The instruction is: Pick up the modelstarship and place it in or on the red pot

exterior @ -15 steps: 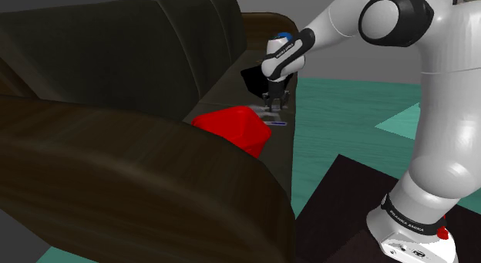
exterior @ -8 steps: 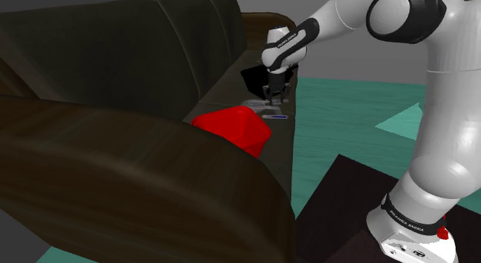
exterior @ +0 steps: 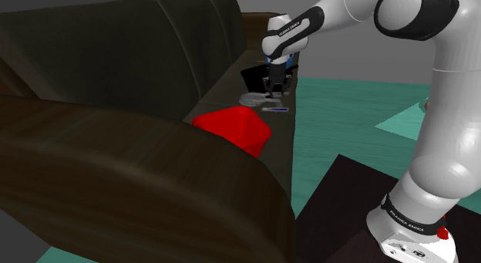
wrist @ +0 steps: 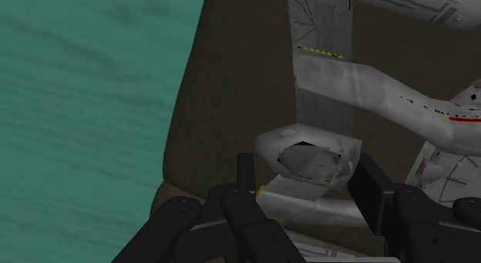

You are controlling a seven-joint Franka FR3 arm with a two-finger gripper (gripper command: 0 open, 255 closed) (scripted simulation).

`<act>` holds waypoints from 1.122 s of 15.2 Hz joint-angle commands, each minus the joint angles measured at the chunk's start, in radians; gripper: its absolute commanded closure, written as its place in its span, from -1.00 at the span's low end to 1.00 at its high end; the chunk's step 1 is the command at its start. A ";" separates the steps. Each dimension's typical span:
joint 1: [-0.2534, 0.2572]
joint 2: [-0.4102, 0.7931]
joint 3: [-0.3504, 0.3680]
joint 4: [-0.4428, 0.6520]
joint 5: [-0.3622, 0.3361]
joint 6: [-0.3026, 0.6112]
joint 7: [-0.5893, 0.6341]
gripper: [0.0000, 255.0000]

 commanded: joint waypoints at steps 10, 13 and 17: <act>0.001 -0.047 -0.001 0.087 -0.001 -0.133 -0.006 1.00; 0.001 -0.055 -0.001 0.115 -0.002 -0.170 -0.007 1.00; 0.001 -0.064 -0.001 0.158 -0.002 -0.221 -0.009 1.00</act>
